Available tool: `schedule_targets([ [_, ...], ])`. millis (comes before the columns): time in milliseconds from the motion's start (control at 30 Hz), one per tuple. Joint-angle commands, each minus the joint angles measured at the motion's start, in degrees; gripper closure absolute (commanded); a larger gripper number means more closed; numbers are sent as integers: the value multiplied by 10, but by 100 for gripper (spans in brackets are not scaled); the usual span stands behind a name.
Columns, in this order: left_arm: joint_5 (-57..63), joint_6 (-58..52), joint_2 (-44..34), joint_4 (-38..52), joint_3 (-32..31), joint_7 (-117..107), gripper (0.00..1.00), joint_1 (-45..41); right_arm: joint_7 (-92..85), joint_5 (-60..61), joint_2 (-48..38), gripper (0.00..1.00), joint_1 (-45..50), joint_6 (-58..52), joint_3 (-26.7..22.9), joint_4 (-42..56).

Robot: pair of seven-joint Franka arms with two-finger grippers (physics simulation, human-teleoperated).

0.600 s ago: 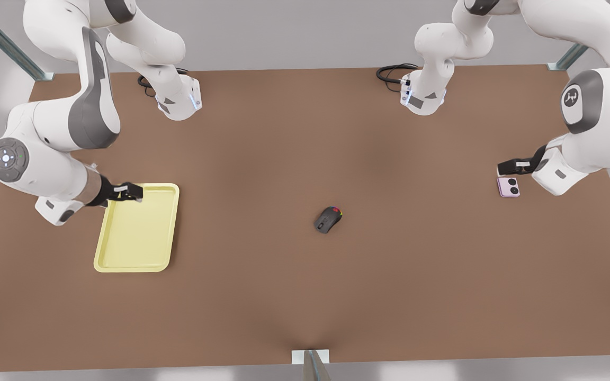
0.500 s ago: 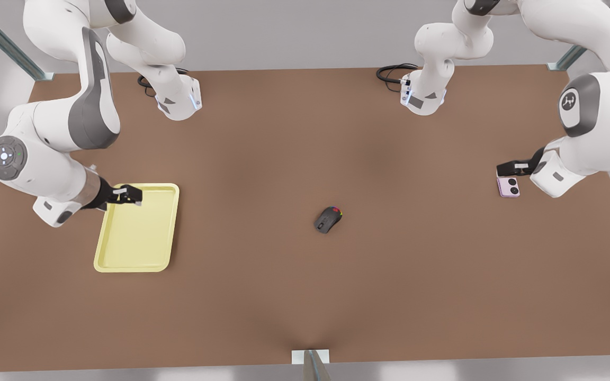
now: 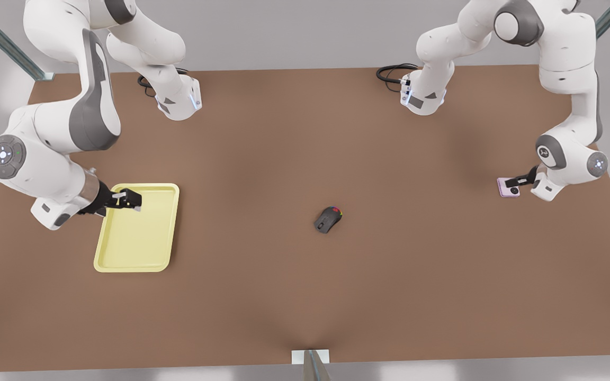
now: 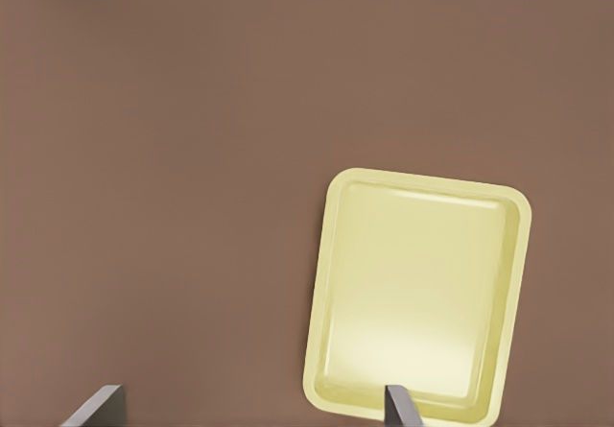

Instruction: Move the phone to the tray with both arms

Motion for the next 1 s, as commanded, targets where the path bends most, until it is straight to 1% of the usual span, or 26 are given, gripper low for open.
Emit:
schedule_targets([
  [0, 2, 133, 1, -20, 0, 257, 0, 2, 0, 0, 0, 0, 0, 6, 0, 0],
  [33, 2, 166, -2, -45, 0, 257, 0, 2, 0, 0, 0, 0, 0, 6, 0, 0],
  [200, -5, 168, 5, -47, 0, 245, 0, 2, -2, -1, 0, 0, -2, 6, 0, 2],
  [300, -6, 158, 9, -54, -1, 85, 0, 2, 0, 0, -1, 0, -2, 3, 1, 3],
  [500, -45, 156, 23, -54, -2, 83, 0, 3, 0, 0, -1, 0, -2, 1, 1, 2],
  [833, -45, 143, 41, -54, -2, 84, 0, 2, -2, -1, 1, 0, -2, 6, 1, -1],
  [867, -45, 143, 42, -54, -2, 84, 21, 2, -2, -1, 1, 0, -2, 6, 0, 0],
  [900, -45, 143, 42, -54, -2, 84, 33, 2, -2, -1, 1, 0, -2, 6, 0, -1],
  [967, -45, 143, 43, -54, -2, 84, 32, 2, -1, -1, 2, 0, -2, 7, 1, -1],
])
